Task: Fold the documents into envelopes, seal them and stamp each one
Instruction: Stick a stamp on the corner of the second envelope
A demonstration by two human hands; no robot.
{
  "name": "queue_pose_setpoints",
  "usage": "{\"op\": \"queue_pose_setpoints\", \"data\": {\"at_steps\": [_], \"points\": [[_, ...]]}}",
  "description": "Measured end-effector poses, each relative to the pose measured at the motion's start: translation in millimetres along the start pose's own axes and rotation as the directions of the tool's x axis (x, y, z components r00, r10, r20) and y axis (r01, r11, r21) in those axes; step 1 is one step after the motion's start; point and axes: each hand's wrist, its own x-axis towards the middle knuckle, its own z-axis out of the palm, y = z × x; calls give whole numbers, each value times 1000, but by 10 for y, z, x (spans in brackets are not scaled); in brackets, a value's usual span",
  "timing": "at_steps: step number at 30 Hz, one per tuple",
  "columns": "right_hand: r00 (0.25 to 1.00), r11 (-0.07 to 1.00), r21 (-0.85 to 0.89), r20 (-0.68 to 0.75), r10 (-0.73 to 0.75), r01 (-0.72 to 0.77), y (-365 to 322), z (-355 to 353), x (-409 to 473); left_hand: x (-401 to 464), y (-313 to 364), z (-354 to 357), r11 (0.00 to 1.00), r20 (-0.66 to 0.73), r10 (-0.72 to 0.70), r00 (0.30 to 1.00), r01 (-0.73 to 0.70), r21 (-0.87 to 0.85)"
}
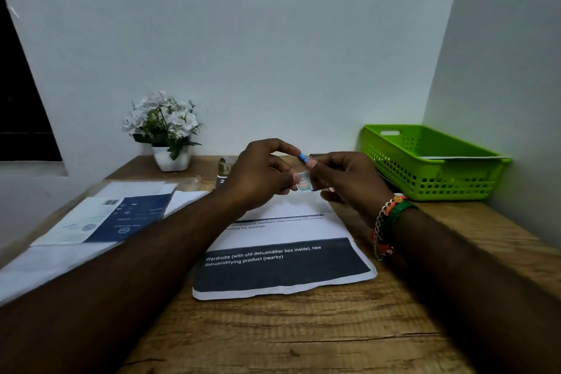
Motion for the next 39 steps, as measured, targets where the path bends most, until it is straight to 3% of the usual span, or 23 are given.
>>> {"op": "queue_pose_setpoints", "data": {"at_steps": [5, 7, 10, 13, 25, 31, 36, 39], "points": [[1000, 999, -36, -13, -20, 20, -15, -11, -6, 24, 14, -4, 1000, 53, 21, 998, -22, 19], [996, 998, -57, -82, -27, 23, -3, -45, 31, 48, 8, -57, 990, 80, 37, 996, -47, 129], [981, 994, -108, -194, -10, -11, 38, -109, 97, 32, -31, -203, 827, 277, 7, 961, -161, 539], [975, 993, -101, -218, 37, -60, 70, -140, 111, 1, -133, -252, 679, 362, -128, 924, -185, 711], [975, 987, -113, -203, 87, -111, 121, -136, 125, 39, -196, -284, 682, 300, -159, 941, -115, 723], [979, 987, -98, -171, 107, -125, 99, -123, 117, 3, -87, -288, 698, 276, -69, 959, -151, 700], [981, 985, -69, -119, 151, -160, 37, -161, 81, 22, 42, -322, 644, 382, -184, 906, -183, 743], [984, 972, -159, -76, 164, -174, 39, -156, 62, 8, 58, -242, 621, 399, -177, 900, -212, 755]]}}
